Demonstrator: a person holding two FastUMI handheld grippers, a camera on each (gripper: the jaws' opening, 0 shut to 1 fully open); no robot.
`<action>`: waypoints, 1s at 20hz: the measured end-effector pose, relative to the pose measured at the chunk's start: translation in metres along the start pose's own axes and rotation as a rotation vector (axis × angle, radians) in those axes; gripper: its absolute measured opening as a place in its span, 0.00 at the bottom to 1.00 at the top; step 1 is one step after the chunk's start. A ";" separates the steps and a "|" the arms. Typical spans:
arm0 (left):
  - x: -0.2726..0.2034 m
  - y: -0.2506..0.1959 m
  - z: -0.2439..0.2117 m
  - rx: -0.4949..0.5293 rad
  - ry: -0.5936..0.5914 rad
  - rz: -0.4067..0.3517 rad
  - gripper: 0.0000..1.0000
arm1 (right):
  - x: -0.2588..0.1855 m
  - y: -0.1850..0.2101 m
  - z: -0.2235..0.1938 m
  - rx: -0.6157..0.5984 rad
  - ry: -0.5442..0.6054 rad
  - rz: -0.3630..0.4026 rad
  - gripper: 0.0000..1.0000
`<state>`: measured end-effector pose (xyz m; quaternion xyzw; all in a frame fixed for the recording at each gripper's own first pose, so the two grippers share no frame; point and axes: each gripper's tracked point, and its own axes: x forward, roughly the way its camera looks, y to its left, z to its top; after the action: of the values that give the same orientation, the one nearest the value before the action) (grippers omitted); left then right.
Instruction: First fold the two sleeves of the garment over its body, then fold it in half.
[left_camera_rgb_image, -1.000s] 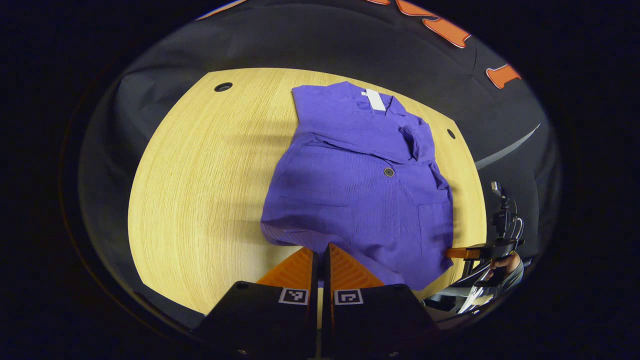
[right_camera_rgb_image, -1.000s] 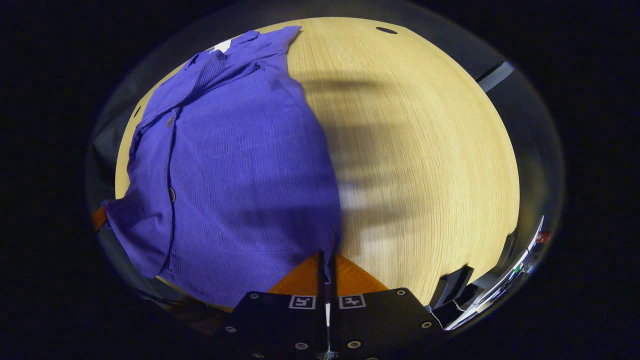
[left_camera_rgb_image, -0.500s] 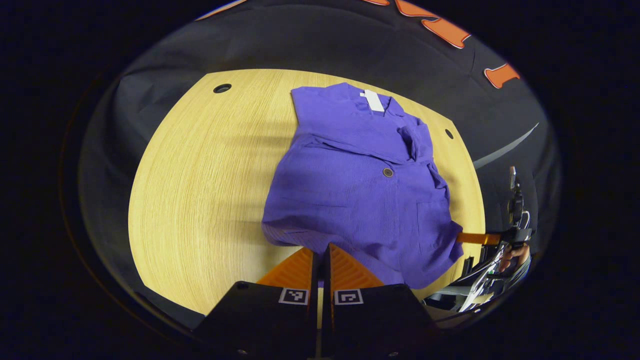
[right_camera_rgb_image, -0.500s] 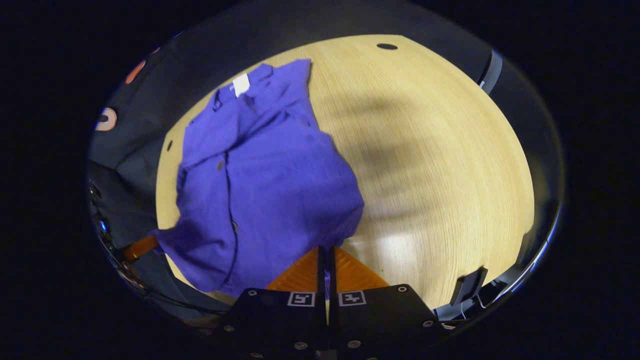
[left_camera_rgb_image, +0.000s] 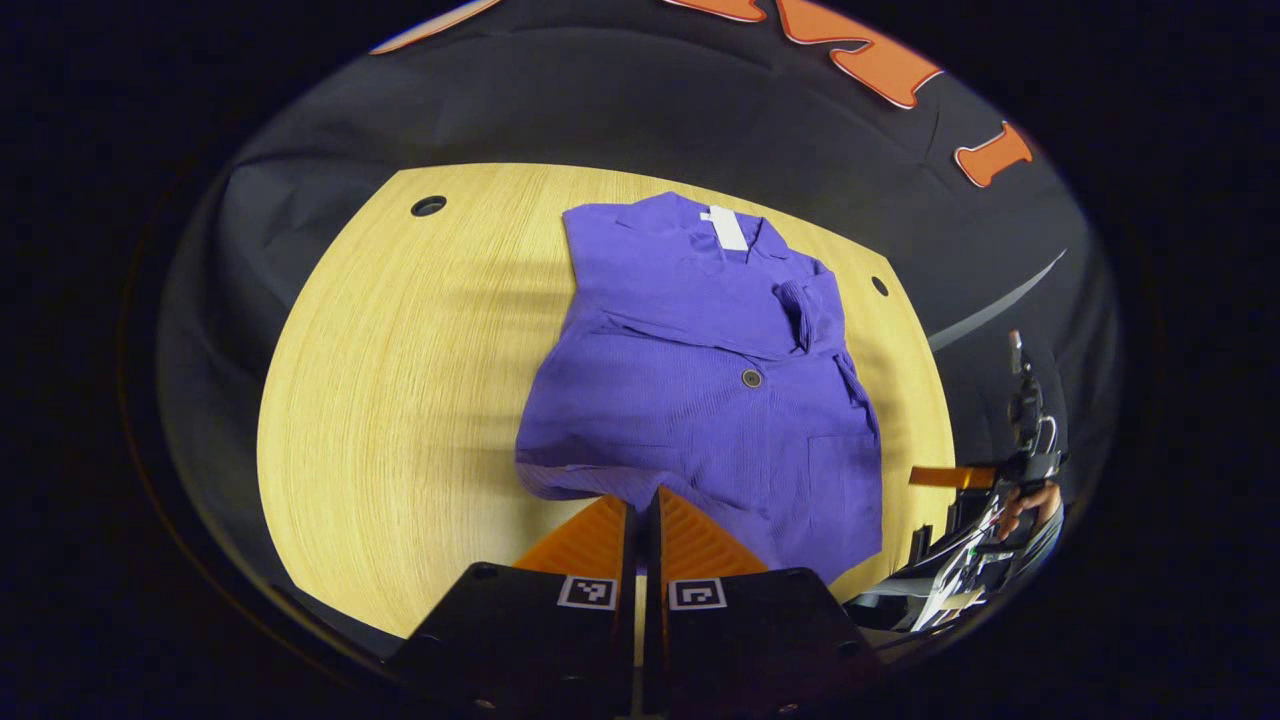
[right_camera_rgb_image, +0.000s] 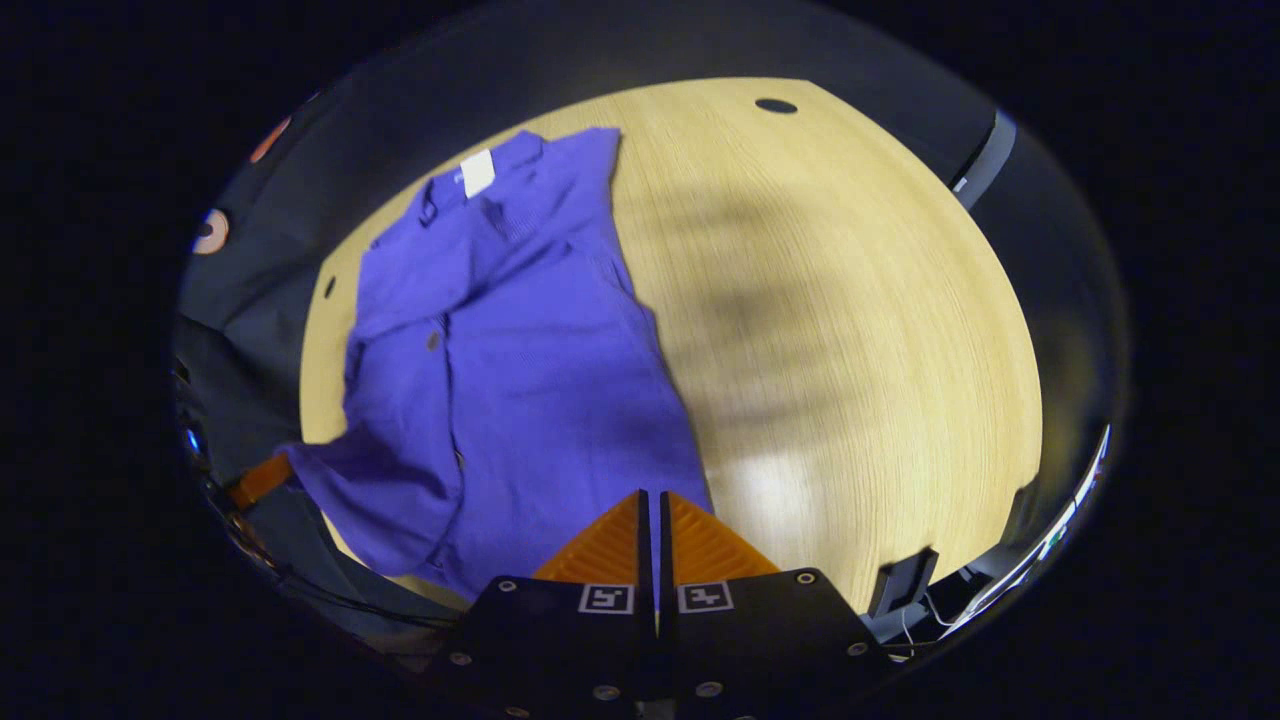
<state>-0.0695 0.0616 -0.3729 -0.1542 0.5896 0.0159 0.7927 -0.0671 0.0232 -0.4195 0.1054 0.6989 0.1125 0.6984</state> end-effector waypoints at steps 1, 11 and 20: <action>0.001 0.003 0.000 -0.005 0.004 0.002 0.05 | 0.008 -0.001 -0.016 0.006 0.054 0.003 0.03; 0.004 0.006 -0.006 -0.014 0.022 0.024 0.05 | 0.042 -0.004 -0.060 -0.097 0.149 -0.088 0.36; 0.006 0.014 -0.014 -0.036 0.051 0.046 0.05 | 0.045 -0.020 -0.054 -0.135 0.101 -0.172 0.91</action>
<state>-0.0834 0.0699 -0.3857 -0.1552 0.6125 0.0406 0.7741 -0.1210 0.0170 -0.4690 -0.0082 0.7306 0.1040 0.6748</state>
